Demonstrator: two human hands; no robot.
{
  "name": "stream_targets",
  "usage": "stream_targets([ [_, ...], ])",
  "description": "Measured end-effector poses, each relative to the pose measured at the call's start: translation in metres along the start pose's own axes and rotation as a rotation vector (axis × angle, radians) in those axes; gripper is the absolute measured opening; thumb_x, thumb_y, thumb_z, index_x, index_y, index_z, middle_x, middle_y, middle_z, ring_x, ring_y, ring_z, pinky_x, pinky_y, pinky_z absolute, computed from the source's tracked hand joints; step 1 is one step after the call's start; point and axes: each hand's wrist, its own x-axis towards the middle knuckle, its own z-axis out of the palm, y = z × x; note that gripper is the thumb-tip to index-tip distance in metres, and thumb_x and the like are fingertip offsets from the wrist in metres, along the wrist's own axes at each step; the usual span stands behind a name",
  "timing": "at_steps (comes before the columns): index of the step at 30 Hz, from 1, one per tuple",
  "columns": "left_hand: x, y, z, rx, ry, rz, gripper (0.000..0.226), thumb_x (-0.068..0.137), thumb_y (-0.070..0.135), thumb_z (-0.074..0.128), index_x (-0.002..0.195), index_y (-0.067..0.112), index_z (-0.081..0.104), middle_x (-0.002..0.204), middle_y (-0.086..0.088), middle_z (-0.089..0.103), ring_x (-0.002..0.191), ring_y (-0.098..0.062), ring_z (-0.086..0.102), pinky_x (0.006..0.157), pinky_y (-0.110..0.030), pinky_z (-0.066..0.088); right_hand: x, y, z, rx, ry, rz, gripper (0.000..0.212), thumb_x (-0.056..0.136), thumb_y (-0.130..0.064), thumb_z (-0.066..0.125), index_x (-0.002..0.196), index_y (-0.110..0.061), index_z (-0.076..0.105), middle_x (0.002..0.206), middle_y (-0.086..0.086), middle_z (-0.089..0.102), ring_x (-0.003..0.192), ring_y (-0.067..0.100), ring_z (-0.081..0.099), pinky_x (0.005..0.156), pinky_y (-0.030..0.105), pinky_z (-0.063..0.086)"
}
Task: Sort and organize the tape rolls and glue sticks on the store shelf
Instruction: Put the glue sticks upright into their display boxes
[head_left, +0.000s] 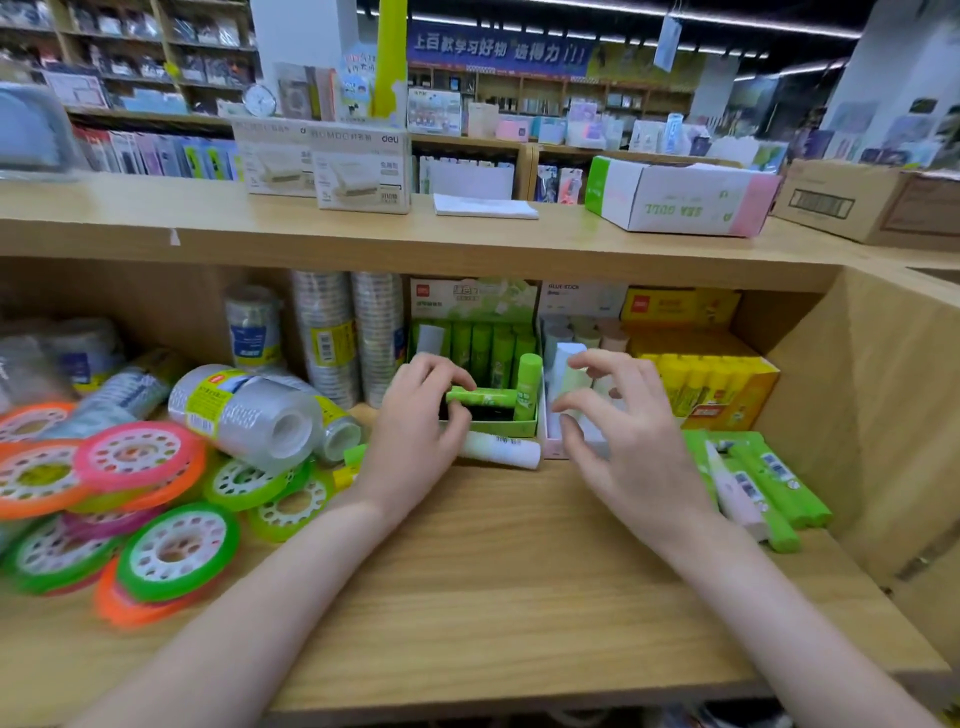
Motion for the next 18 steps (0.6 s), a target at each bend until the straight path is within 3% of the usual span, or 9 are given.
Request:
stream_targets([
  [3, 0.001, -0.001, 0.001, -0.033, 0.009, -0.031, 0.019, 0.081, 0.01, 0.044, 0.091, 0.007, 0.06, 0.091, 0.004, 0.047, 0.084, -0.011, 0.049, 0.079, -0.026, 0.041, 0.003, -0.008, 0.006, 0.045, -0.013, -0.034, 0.021, 0.083, -0.027, 0.053, 0.09, -0.01, 0.064, 0.101, 0.006, 0.058, 0.095, 0.017, 0.044, 0.081, 0.024, 0.038],
  [8, 0.002, -0.003, 0.001, -0.13, 0.074, -0.115, 0.018, 0.083, 0.003, 0.044, 0.088, 0.007, 0.061, 0.09, 0.003, 0.049, 0.071, -0.001, 0.047, 0.071, -0.019, 0.04, -0.011, -0.008, 0.03, 0.037, -0.392, -0.064, 0.025, 0.079, -0.023, 0.067, 0.1, -0.011, 0.061, 0.09, 0.002, 0.066, 0.094, 0.016, 0.038, 0.08, 0.04, 0.048],
  [10, 0.003, -0.003, -0.001, -0.137, 0.064, -0.135, 0.018, 0.086, -0.001, 0.046, 0.088, 0.008, 0.061, 0.091, 0.003, 0.049, 0.072, 0.0, 0.048, 0.071, -0.017, 0.038, -0.014, -0.001, 0.021, 0.136, -0.446, 0.045, 0.023, 0.08, -0.02, 0.069, 0.102, -0.016, 0.061, 0.093, -0.003, 0.062, 0.099, 0.011, 0.039, 0.088, 0.034, 0.041],
  [14, 0.004, -0.003, 0.003, -0.046, -0.03, -0.08, 0.02, 0.084, 0.002, 0.045, 0.094, 0.007, 0.061, 0.095, 0.004, 0.047, 0.083, -0.011, 0.049, 0.078, -0.019, 0.036, -0.018, 0.014, -0.01, 0.522, -0.277, 0.401, 0.031, 0.077, -0.002, 0.07, 0.09, -0.028, 0.06, 0.092, -0.013, 0.061, 0.087, -0.001, 0.054, 0.077, 0.011, 0.041],
  [16, 0.005, -0.003, 0.005, 0.01, -0.073, -0.047, 0.025, 0.081, 0.008, 0.042, 0.097, 0.008, 0.061, 0.098, 0.001, 0.05, 0.092, -0.016, 0.05, 0.083, -0.026, 0.039, -0.018, 0.016, -0.02, 0.851, -0.173, 0.611, 0.029, 0.079, 0.007, 0.063, 0.094, -0.017, 0.06, 0.092, -0.004, 0.062, 0.08, 0.002, 0.058, 0.073, 0.013, 0.047],
  [18, 0.005, -0.002, 0.005, 0.031, -0.103, -0.035, 0.027, 0.08, 0.01, 0.042, 0.099, 0.009, 0.061, 0.101, -0.001, 0.052, 0.095, -0.017, 0.05, 0.084, -0.033, 0.042, -0.019, 0.02, -0.025, 1.182, -0.039, 0.778, 0.036, 0.073, 0.005, 0.064, 0.105, -0.011, 0.056, 0.094, 0.004, 0.062, 0.085, 0.01, 0.062, 0.079, 0.022, 0.053],
])
